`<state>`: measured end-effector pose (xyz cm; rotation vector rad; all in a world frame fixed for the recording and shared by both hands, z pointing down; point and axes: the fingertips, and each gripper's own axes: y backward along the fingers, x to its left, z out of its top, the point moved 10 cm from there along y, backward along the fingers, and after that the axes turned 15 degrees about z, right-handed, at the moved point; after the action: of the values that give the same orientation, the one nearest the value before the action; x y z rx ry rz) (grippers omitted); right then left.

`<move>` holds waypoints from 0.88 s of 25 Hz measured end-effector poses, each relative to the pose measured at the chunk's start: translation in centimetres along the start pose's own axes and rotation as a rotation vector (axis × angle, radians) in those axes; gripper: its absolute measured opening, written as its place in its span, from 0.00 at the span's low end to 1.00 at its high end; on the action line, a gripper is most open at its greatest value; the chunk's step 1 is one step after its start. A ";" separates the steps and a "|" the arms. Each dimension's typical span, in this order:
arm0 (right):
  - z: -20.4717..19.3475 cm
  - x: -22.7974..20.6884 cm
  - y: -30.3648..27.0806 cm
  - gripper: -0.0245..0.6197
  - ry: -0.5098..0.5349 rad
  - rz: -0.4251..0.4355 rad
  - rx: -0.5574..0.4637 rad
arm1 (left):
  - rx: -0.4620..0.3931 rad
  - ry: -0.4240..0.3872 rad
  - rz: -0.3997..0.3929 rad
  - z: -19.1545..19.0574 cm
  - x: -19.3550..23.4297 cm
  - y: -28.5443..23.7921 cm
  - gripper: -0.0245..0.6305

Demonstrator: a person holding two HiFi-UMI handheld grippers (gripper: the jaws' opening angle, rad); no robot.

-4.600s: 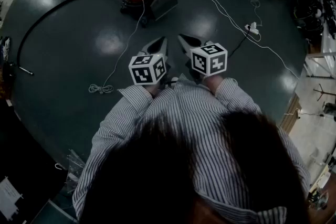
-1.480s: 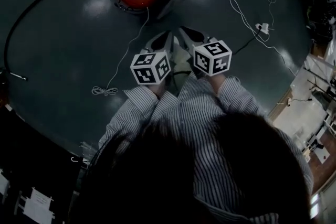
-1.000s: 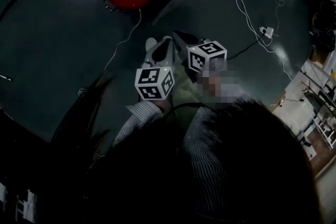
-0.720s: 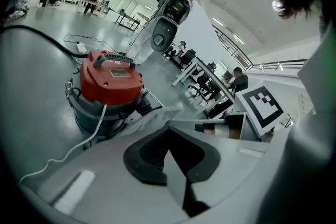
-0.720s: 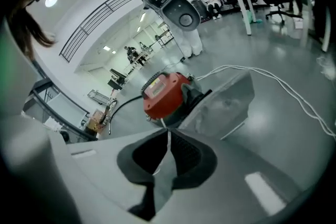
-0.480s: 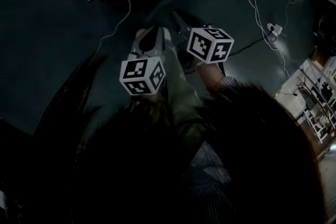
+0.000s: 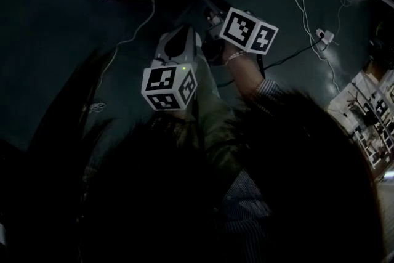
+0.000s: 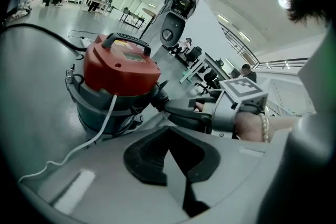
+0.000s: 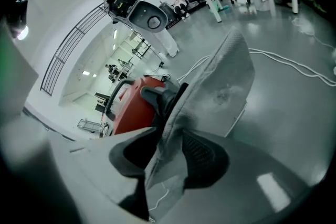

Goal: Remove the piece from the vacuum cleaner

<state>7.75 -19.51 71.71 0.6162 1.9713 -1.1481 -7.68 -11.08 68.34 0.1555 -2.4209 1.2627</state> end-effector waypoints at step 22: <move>-0.3 0.1 4.0 0.07 -0.102 0.010 -0.013 | 0.015 -0.047 -0.001 2.4 -0.4 1.1 0.05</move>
<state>10.46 -17.31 69.69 0.5499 1.8860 -1.1371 -8.29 -12.40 66.17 0.1932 -2.4514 1.2905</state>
